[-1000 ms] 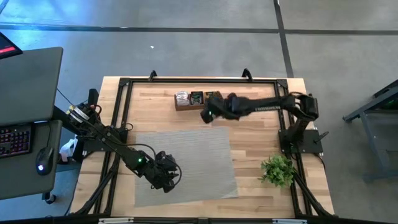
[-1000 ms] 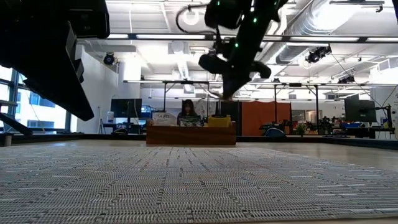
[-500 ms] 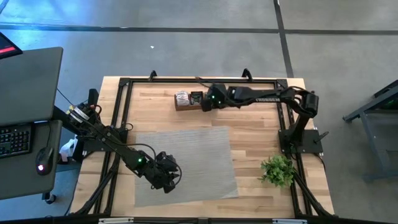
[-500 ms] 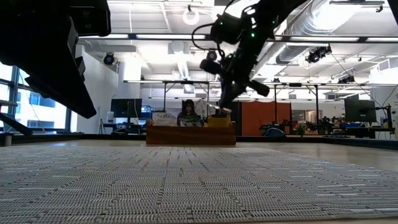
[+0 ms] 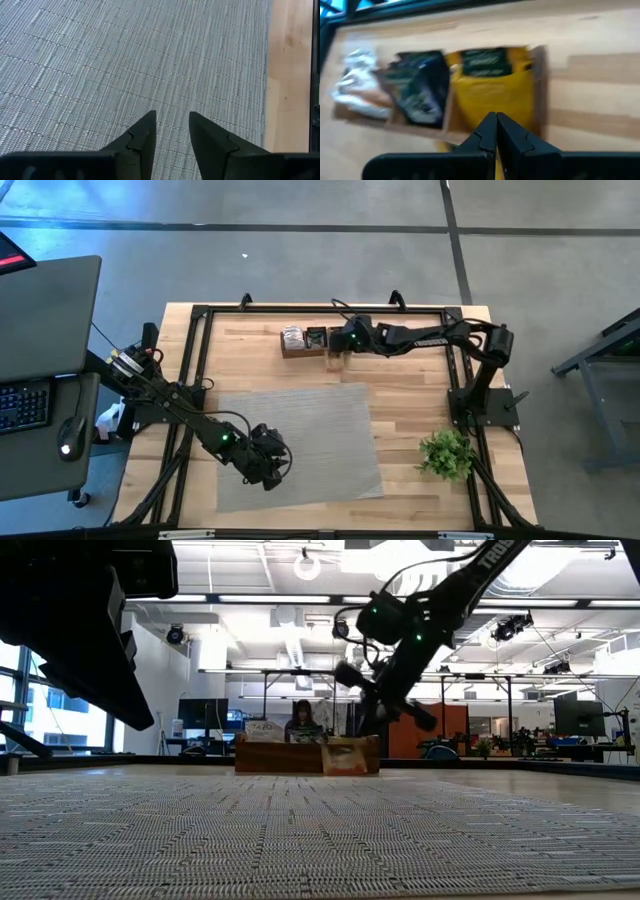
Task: Pick & Place Tea
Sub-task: Put the yellow tea bag into the right section of the wooden organizer
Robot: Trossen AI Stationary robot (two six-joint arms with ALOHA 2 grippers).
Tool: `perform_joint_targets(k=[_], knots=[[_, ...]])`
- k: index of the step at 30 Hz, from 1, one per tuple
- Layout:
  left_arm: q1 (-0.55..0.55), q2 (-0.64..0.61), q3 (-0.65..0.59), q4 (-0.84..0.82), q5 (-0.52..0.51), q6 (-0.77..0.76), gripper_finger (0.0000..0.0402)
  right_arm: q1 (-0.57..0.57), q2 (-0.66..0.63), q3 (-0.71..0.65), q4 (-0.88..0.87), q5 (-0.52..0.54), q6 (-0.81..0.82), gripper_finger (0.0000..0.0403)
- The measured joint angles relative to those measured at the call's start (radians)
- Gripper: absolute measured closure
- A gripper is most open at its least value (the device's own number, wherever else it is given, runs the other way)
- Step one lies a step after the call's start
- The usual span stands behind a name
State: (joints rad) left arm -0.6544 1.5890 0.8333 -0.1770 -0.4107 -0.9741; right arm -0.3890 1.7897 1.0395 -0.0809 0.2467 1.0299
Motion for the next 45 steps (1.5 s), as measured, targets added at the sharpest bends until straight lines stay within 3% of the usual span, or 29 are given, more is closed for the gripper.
perform_joint_targets(k=[4,11,14,24,30,36,45], knots=[[0.0,0.0,0.0,0.0,0.0,0.0,0.0286,-0.005,0.0,-0.032,0.051,0.015,-0.071,0.0396],[0.0,0.0,0.0,-0.001,0.0,0.0,0.0286,0.057,-0.001,-0.038,0.17,-0.198,-0.374,0.0396],[0.0,0.0,0.0,-0.001,0.0,0.0,0.0286,0.12,-0.001,-0.038,0.158,-0.224,-0.431,0.0392],[0.0,0.0,0.0,0.001,-0.001,0.0,0.0286,0.282,-0.001,-0.041,0.045,-0.103,-0.472,0.0304],[0.0,0.0,0.0,0.001,-0.001,0.0,0.0286,0.281,-0.001,-0.041,-0.046,0.164,-0.407,0.0253],[0.0,0.0,0.0,0.001,-0.001,0.0,0.0286,0.234,-0.001,-0.041,-0.071,0.155,-0.38,0.0223],[0.0,0.0,0.0,0.002,-0.004,0.0,0.0286,0.228,-0.001,-0.041,-0.112,0.128,-0.383,0.022]])
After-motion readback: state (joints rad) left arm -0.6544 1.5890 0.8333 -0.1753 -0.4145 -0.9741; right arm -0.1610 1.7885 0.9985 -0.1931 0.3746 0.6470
